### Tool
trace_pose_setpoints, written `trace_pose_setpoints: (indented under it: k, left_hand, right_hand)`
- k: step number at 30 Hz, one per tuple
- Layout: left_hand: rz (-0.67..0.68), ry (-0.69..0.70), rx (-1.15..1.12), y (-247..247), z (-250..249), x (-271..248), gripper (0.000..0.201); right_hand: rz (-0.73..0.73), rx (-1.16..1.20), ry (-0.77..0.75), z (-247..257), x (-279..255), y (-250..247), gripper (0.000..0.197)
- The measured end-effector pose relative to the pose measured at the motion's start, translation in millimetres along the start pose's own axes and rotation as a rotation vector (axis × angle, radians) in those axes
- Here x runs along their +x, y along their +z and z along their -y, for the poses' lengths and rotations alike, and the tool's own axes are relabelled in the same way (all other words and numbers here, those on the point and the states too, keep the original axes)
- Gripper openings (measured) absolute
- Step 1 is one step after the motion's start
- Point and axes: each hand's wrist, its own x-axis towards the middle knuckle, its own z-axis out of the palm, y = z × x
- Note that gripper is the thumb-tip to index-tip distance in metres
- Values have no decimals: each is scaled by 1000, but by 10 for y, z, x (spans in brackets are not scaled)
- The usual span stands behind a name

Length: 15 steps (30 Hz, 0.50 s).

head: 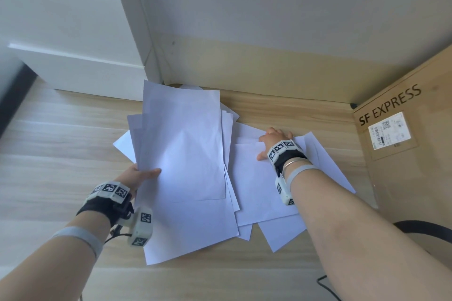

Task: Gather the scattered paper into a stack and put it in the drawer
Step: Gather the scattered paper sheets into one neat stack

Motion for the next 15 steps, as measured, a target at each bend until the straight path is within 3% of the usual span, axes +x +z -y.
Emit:
trace_pose_setpoints:
  k: [4, 7, 12, 15]
  left_hand:
    - [-6, -6, 2, 8, 6, -1, 12]
    - [-4, -6, 6, 0, 12, -11, 16]
    - [-19, -3, 10, -25, -19, -46, 6]
    - [-40, 10, 19, -50, -55, -70, 17]
  right_hand:
    - [-50, 102, -8, -38, -19, 13, 54]
    - [-41, 40, -24, -39, -82, -57, 48]
    - [-41, 101, -41, -184, -212, -209, 33]
    - [-88, 167, 4, -360, -335, -279, 34]
